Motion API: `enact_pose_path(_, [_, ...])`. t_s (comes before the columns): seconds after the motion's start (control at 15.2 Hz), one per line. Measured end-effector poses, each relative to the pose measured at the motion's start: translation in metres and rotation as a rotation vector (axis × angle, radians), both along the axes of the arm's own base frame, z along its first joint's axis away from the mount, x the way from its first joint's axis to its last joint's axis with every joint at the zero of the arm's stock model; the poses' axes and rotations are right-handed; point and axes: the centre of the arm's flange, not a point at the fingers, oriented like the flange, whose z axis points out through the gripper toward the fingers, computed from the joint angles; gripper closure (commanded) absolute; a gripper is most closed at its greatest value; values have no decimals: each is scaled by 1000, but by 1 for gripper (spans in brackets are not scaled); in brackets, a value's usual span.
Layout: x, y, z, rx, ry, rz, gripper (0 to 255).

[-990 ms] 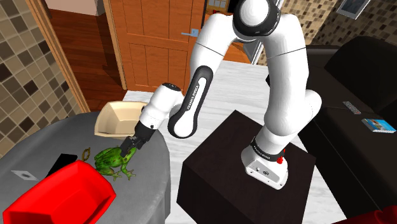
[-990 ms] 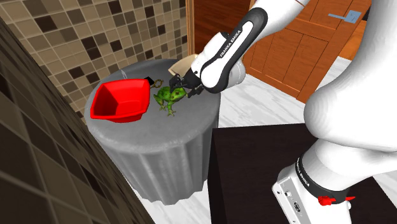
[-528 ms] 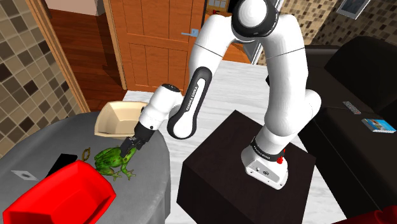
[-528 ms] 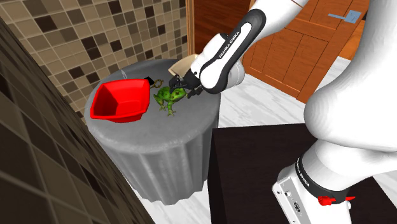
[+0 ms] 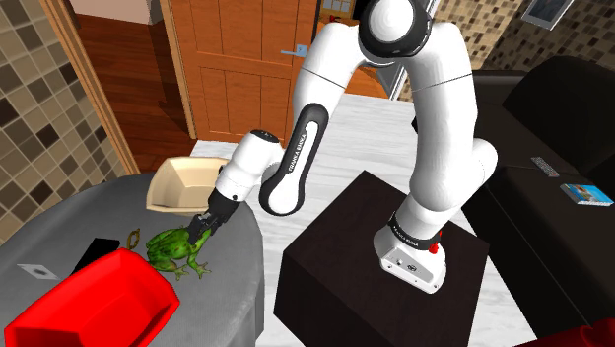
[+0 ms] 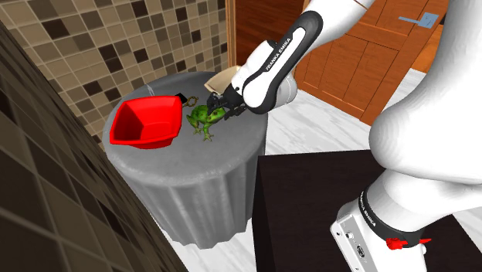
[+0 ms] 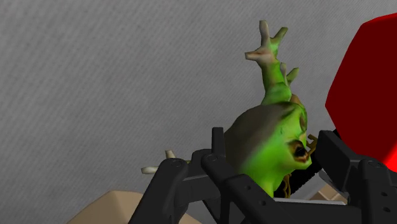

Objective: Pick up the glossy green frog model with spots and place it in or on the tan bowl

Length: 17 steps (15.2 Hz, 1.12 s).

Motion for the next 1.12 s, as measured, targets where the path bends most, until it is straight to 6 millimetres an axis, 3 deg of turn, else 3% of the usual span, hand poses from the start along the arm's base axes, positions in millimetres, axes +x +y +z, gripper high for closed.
enact_pose_path(0.33, [0, 0, 6, 0, 1, -1, 255])
enact_pose_path(1.12, [1, -1, 68, 0, 1, 0, 255])
